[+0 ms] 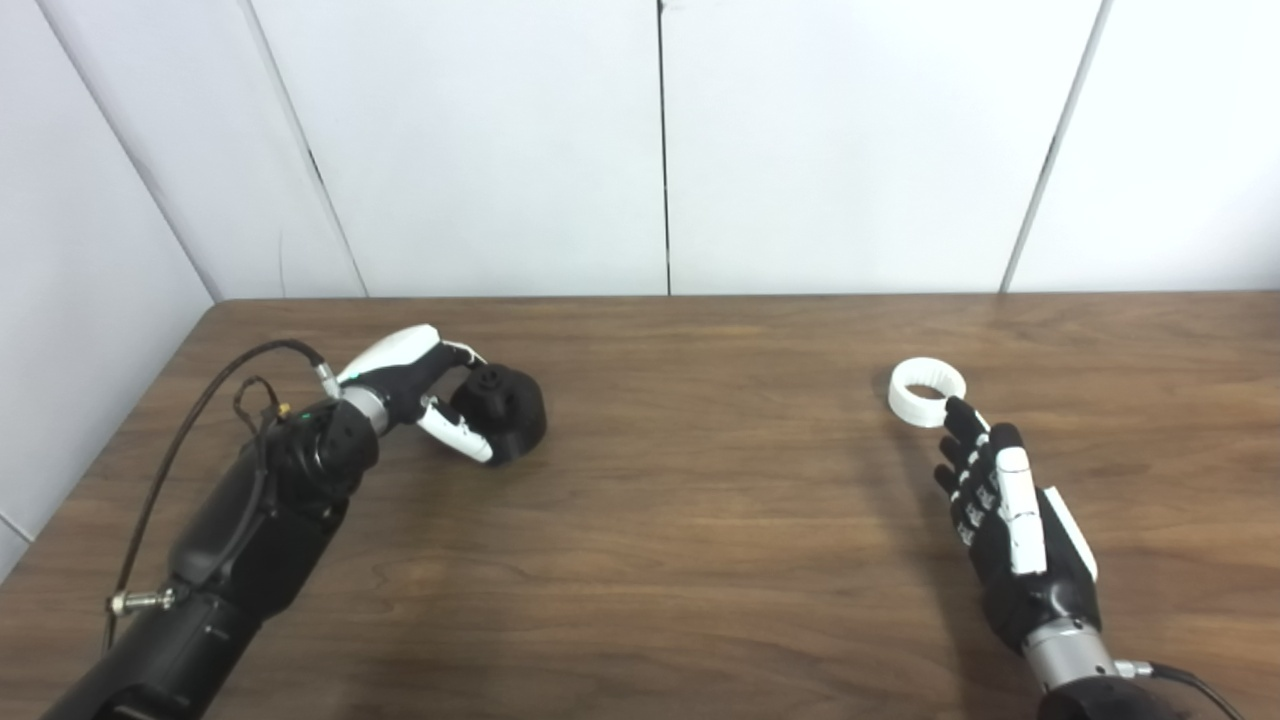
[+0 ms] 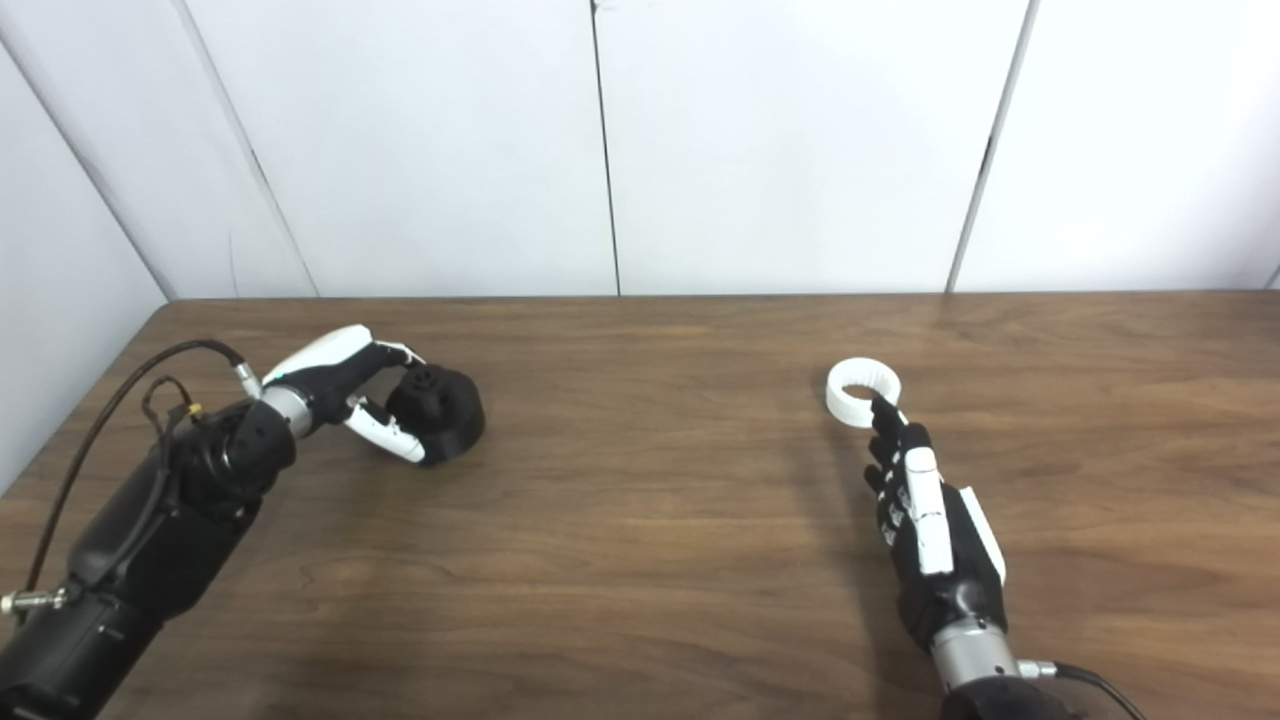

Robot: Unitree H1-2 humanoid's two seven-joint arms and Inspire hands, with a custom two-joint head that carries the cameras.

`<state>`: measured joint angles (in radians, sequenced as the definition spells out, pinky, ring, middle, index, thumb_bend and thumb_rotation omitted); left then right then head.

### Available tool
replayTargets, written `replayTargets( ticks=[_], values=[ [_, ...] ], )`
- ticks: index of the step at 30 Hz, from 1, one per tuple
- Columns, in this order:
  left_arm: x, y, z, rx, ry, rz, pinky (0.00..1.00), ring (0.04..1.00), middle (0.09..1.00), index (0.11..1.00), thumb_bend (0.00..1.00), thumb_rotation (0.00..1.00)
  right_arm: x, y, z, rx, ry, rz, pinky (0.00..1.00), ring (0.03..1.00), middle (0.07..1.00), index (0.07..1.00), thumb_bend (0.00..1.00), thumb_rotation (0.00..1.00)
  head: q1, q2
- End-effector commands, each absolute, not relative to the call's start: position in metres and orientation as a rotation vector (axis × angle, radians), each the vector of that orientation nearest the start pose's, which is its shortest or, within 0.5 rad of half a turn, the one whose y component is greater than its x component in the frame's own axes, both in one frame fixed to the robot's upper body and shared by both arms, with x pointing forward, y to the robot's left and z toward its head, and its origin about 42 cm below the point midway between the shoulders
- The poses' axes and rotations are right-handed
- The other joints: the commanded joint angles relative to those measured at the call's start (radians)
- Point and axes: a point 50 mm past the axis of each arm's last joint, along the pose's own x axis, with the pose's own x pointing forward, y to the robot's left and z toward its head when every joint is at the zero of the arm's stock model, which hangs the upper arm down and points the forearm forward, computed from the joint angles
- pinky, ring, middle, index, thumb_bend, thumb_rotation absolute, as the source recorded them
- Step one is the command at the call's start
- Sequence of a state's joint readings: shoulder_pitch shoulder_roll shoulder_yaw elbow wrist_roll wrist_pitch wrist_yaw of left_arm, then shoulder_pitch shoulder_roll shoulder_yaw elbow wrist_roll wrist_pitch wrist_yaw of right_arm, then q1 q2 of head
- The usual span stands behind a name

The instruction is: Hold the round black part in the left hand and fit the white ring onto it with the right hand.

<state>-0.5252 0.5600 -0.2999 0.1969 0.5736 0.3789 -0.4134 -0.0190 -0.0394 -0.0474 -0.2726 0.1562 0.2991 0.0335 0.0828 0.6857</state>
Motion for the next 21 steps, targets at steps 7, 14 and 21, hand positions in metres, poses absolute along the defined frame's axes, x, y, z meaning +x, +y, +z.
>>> replayTargets(
  ticks=[7,14,21],
  values=[
    [0.428,0.312,0.234,1.217,0.184,-0.25,1.0,1.0,0.968,0.75,0.94,0.22,0.292,-0.223,0.177,0.124,-0.099,0.067,1.0,1.0,0.994,0.957,0.5,1.0,0.004,0.003],
    [0.409,0.296,0.226,1.178,0.153,-0.283,1.0,1.0,0.95,0.733,0.95,0.2,0.291,-0.222,0.176,0.124,-0.095,0.058,1.0,1.0,0.989,0.954,0.51,1.0,0.007,0.004],
    [0.392,0.272,0.22,1.174,0.118,-0.327,0.98,1.0,0.949,0.731,0.94,0.22,0.291,-0.22,0.176,0.121,-0.092,0.067,1.0,1.0,0.997,0.959,0.53,1.0,0.006,0.005]
  ],
)
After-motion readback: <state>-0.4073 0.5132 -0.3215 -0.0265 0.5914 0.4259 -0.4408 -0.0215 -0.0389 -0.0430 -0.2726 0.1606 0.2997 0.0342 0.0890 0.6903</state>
